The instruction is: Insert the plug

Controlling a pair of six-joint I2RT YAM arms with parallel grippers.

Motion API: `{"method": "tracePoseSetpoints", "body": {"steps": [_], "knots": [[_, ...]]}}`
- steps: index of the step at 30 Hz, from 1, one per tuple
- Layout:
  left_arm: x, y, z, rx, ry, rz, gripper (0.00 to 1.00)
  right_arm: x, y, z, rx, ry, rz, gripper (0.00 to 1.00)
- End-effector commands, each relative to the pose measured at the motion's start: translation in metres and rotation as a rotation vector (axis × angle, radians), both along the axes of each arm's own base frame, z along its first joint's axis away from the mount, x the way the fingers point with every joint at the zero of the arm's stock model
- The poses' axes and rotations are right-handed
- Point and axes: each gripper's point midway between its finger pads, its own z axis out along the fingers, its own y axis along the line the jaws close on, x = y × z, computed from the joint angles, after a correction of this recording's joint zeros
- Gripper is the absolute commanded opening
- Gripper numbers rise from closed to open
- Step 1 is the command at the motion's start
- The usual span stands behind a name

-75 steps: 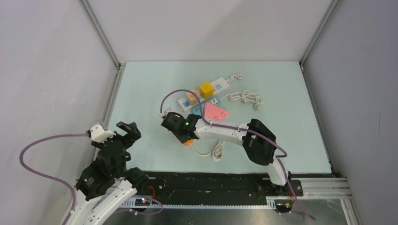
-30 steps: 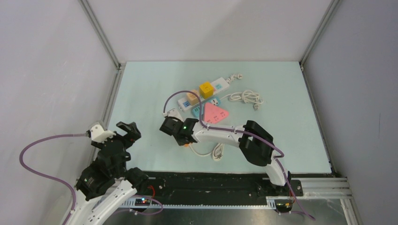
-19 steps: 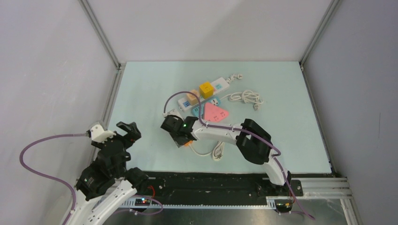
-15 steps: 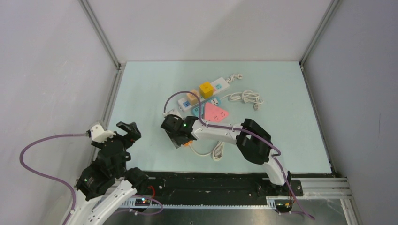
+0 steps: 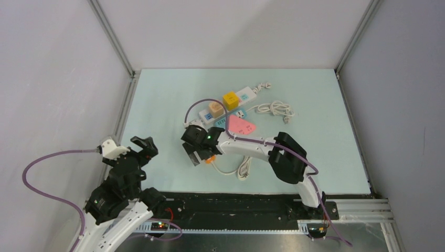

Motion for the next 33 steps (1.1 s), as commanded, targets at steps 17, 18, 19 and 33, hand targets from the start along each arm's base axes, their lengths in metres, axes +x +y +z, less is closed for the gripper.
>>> {"method": "tracePoseSetpoints", "body": {"steps": [17, 18, 19, 33], "knots": [[0.009, -0.079, 0.014, -0.025, 0.145, -0.383, 1.0, 0.032, -0.189, 0.23, 0.392, -0.463, -0.474, 0.94], [0.009, -0.085, 0.015, -0.025, 0.15, -0.413, 1.0, 0.03, -0.208, 0.227, 0.367, -0.491, -0.51, 0.94], [0.008, -0.086, 0.022, 0.0, 0.141, -0.44, 1.0, 0.025, -0.233, 0.24, 0.405, -0.526, -0.547, 0.94], [-0.007, -0.078, 0.048, 0.028, 0.02, -0.498, 1.0, -0.059, -0.45, 0.312, 0.635, -0.863, -0.918, 0.91]]}}
